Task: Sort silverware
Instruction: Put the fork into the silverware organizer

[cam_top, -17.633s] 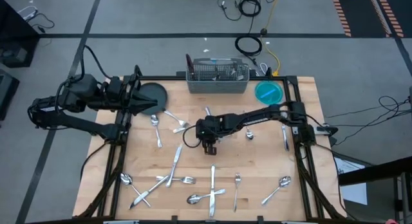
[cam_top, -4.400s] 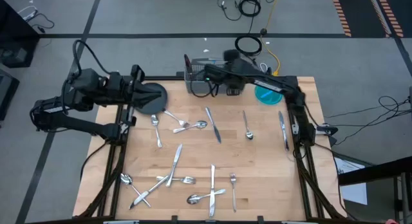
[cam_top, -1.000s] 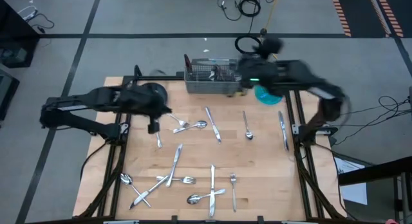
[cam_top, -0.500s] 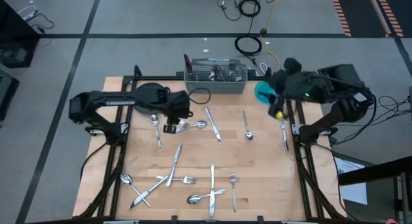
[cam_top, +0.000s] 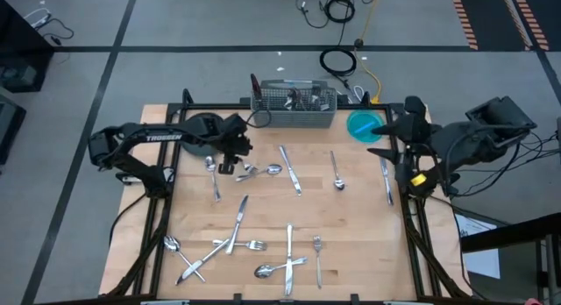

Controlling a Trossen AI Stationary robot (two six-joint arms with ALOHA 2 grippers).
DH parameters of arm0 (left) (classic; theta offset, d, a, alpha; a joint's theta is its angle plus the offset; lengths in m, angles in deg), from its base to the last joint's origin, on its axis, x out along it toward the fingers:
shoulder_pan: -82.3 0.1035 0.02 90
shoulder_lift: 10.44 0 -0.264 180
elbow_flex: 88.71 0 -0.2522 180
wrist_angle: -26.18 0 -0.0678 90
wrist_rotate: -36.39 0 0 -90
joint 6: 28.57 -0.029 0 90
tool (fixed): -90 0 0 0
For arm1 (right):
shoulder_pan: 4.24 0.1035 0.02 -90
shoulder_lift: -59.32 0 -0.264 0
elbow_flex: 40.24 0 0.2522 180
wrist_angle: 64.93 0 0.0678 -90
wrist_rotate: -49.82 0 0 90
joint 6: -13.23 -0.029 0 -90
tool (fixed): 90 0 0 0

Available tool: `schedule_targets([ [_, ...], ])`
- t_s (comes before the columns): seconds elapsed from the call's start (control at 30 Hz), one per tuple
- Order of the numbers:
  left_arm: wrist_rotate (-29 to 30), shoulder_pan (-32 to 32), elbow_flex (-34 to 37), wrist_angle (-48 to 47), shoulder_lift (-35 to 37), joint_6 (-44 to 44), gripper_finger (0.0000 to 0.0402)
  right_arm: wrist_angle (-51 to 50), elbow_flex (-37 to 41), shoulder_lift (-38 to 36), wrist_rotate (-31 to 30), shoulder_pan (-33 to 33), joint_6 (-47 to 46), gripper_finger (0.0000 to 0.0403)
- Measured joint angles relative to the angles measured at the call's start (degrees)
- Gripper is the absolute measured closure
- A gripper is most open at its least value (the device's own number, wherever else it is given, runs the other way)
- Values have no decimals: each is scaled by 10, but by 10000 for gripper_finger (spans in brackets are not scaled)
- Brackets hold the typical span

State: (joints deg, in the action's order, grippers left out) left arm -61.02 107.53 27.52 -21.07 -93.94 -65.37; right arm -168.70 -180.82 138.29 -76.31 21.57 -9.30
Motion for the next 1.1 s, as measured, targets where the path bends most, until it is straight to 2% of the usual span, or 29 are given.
schedule_targets([
  [0.13,-1,0,32,31,-8,-39,249,0,0,3,-1,2,-10,206],
  [0.43,-26,16,96,121,-11,-45,249,0,0,3,-1,2,-23,206],
  [0.67,-40,18,101,146,-63,-72,251,0,0,3,-1,2,-26,206],
  [0.77,-42,18,97,164,-92,-69,277,0,0,4,0,2,-44,206],
  [0.93,-51,18,92,156,-113,-53,381,0,0,5,3,2,-80,206],
  [1.1,-41,17,77,155,-107,33,389,0,0,8,2,3,-76,206],
])
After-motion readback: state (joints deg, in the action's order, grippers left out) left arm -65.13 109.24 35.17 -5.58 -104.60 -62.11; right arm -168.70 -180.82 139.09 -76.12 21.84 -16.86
